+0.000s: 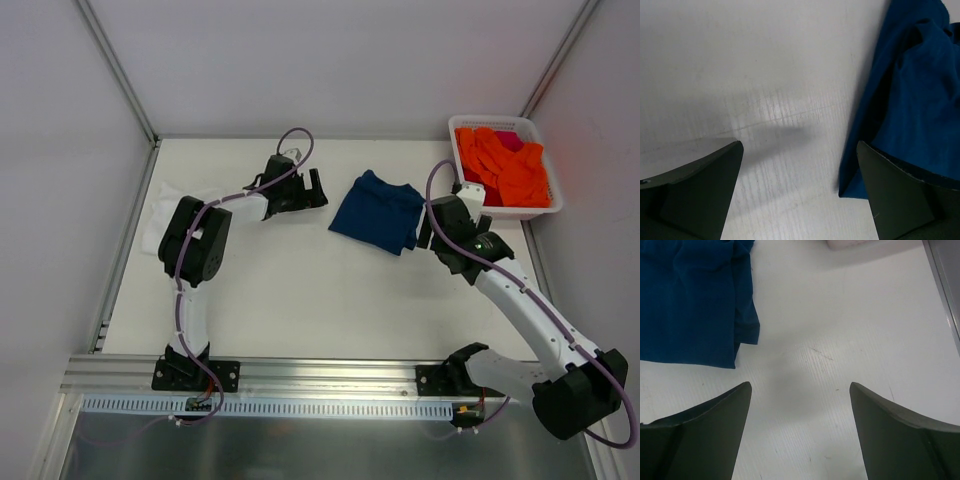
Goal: Fold and stack the t-shirts
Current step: Smooth out wrinkles on the folded tshirt, then put the neatly folded tshirt into the corner of the board with the left arm
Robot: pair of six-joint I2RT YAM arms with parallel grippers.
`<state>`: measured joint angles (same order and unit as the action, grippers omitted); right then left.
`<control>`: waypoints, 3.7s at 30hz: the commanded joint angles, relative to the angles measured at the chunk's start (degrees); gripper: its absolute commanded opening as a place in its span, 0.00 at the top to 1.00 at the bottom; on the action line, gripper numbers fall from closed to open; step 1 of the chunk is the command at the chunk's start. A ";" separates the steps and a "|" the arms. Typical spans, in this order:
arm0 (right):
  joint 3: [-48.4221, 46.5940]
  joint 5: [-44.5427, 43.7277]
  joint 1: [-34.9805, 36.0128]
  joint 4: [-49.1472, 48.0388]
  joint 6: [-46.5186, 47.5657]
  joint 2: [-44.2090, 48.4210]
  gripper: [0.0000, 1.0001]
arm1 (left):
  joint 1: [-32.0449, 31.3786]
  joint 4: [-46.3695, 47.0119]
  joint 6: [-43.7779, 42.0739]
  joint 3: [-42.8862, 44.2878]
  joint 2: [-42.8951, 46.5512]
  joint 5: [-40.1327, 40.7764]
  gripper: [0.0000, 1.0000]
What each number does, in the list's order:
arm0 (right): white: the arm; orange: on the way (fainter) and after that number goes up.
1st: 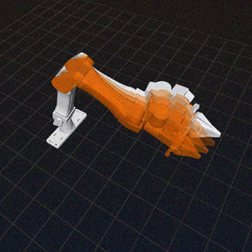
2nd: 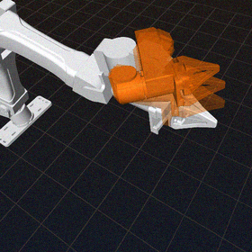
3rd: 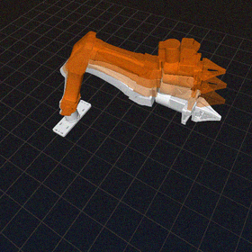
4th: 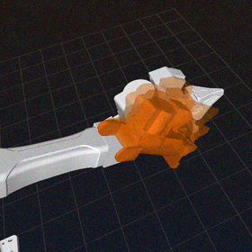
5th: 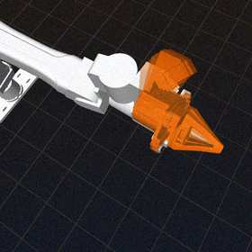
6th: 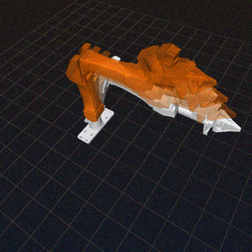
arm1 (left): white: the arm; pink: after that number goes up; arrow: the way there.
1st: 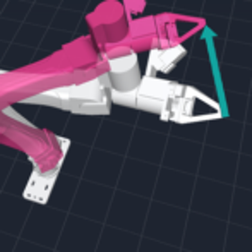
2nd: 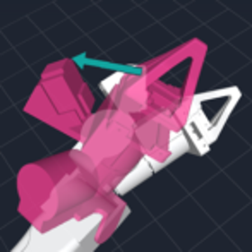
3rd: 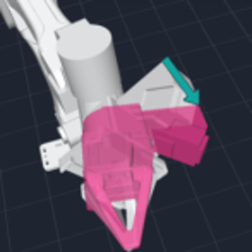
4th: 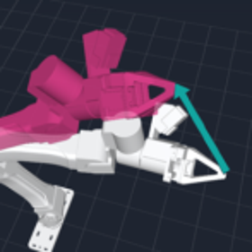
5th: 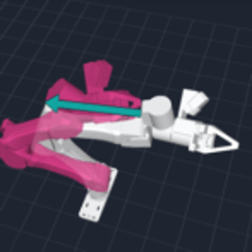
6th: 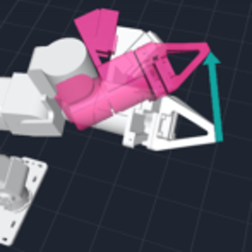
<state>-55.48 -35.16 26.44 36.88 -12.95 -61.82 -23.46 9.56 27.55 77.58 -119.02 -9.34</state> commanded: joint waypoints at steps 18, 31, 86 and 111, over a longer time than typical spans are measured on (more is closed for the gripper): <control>0.55 1.93 -0.07 -0.76 -0.67 -0.49 0.16 | -1.32 3.62 0.49 3.64 -6.31 -24.58 0.01; 2.84 4.04 -0.07 -2.08 -1.38 1.00 0.16 | -6.77 2.74 1.45 8.90 -9.65 -27.22 0.01; 7.32 11.77 0.19 -3.65 -1.02 10.15 0.16 | -5.72 -8.42 3.74 -15.96 13.28 6.96 1.00; 2.57 32.70 2.83 -27.39 -3.84 -21.76 0.14 | 2.27 -33.55 -1.27 -11.49 26.03 31.66 1.00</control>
<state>-51.16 -3.73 28.84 11.90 -16.45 -83.40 -23.77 -19.42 28.62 62.85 -94.67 17.30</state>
